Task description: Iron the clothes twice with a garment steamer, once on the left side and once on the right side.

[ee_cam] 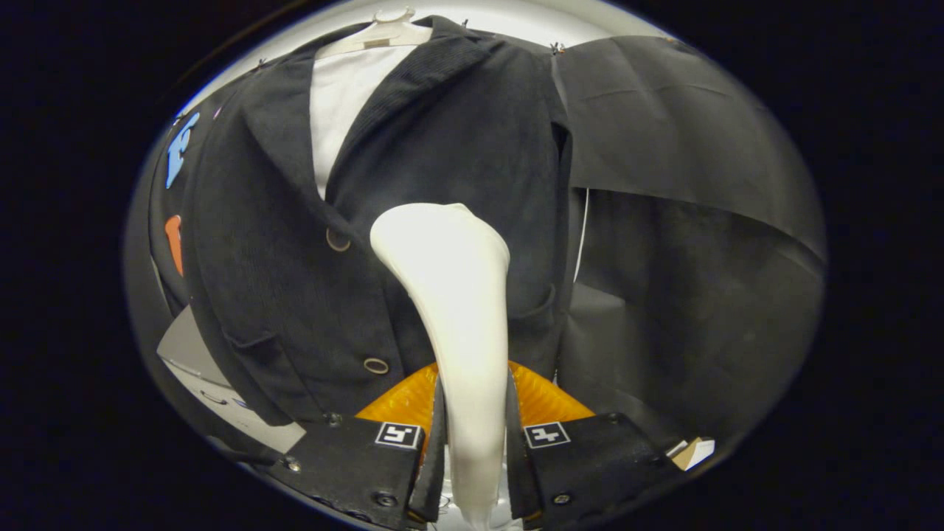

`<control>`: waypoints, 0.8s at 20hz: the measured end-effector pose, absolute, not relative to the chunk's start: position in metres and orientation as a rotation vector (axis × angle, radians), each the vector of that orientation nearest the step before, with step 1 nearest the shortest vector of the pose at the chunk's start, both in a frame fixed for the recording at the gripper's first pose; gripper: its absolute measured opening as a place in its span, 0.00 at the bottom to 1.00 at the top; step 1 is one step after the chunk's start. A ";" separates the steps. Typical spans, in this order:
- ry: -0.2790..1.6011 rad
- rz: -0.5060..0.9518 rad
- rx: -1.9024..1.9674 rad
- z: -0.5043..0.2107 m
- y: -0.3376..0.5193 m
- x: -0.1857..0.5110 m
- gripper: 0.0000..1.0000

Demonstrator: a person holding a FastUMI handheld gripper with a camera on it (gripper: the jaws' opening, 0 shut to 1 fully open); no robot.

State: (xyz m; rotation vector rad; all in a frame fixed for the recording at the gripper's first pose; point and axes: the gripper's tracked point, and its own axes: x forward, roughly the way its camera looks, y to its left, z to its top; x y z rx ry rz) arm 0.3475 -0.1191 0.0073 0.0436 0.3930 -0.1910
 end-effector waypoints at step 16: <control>0.492 -0.191 0.023 -0.075 -0.120 0.340 0.38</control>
